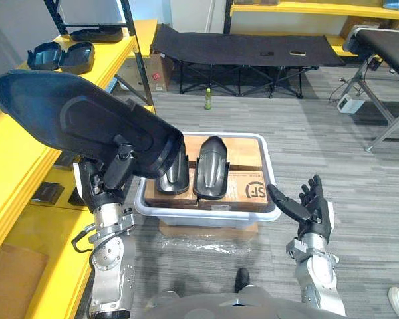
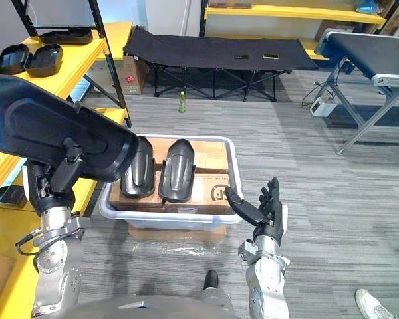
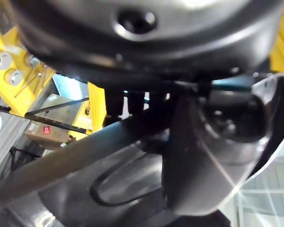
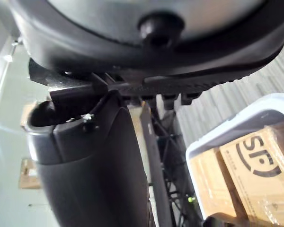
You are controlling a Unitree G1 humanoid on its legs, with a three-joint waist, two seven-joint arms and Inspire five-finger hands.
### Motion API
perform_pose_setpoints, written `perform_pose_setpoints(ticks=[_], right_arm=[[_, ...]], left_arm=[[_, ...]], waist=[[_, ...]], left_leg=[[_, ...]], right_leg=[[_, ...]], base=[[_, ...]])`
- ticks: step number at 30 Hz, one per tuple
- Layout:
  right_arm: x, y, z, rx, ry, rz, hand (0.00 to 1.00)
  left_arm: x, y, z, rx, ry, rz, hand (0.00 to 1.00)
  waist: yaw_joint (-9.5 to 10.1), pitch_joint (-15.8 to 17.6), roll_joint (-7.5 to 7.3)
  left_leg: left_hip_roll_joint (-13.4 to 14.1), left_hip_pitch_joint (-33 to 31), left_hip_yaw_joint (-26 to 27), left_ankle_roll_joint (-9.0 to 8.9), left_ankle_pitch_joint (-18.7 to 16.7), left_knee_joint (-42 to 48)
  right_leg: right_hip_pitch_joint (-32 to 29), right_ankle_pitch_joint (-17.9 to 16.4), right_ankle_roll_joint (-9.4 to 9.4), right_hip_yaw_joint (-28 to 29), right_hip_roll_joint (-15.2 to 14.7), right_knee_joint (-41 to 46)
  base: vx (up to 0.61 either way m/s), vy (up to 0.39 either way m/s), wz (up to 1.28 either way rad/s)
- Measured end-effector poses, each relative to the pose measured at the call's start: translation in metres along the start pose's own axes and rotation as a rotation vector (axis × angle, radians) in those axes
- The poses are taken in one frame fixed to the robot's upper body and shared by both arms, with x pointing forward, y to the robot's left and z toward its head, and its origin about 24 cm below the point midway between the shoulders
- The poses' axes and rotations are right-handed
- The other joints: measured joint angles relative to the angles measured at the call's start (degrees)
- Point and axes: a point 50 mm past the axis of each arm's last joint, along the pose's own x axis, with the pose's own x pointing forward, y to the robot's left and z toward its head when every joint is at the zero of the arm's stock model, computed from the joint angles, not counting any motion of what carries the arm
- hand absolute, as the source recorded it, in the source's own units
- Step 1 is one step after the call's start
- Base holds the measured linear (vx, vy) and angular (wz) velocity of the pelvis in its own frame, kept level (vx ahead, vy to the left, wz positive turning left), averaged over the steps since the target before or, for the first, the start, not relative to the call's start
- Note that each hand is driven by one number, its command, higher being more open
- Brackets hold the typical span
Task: Walk over and take three plastic housings, then place them on the shelf
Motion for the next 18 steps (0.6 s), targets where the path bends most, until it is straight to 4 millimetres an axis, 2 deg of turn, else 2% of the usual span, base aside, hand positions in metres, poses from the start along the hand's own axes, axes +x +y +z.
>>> perform_pose_setpoints(ticks=[5, 12, 15, 18], right_arm=[[0.003, 0.006, 0.002, 0.076, 0.002, 0.011, 1.0], [0.01, 0.033, 0.008, 0.093, -0.025, 0.107, 1.0], [0.013, 0.046, 0.012, 0.099, -0.038, 0.162, 1.0], [0.015, 0.069, 0.018, 0.07, -0.067, 0.264, 1.0]], left_arm=[[0.001, 0.002, 0.001, 0.015, -0.004, 0.015, 0.0], [0.001, 0.003, 0.002, 0.058, -0.013, 0.035, 0.0], [-0.003, 0.004, 0.007, 0.057, -0.013, 0.051, 0.0], [-0.01, 0.019, 0.012, 0.096, -0.017, 0.095, 0.0]], waist=[[0.76, 0.0, 0.04], [2.08, 0.0, 0.05], [3.84, 0.0, 0.13], [6.23, 0.0, 0.03]], left_leg=[[0.0, -0.2, -0.5, -0.06, 0.1, 0.0], [-0.6, -2.1, -5.0, -0.07, 0.9, 0.2], [-1.2, -3.1, -8.7, 0.14, 1.8, 0.0], [-1.3, -3.2, -11.3, 0.29, 1.9, -0.1]], right_leg=[[0.0, -0.3, -0.38, -0.4, 0.0, 0.0], [0.3, -0.4, -0.41, -4.7, -0.5, 0.0], [1.5, -0.4, -0.36, -9.2, -1.2, 0.3], [3.3, -0.5, -0.36, -12.4, -1.6, 0.3]], base=[[-0.04, 0.0, 0.04], [0.0, 0.002, 0.29], [0.03, -0.005, 0.6], [-0.01, 0.011, 0.43]])
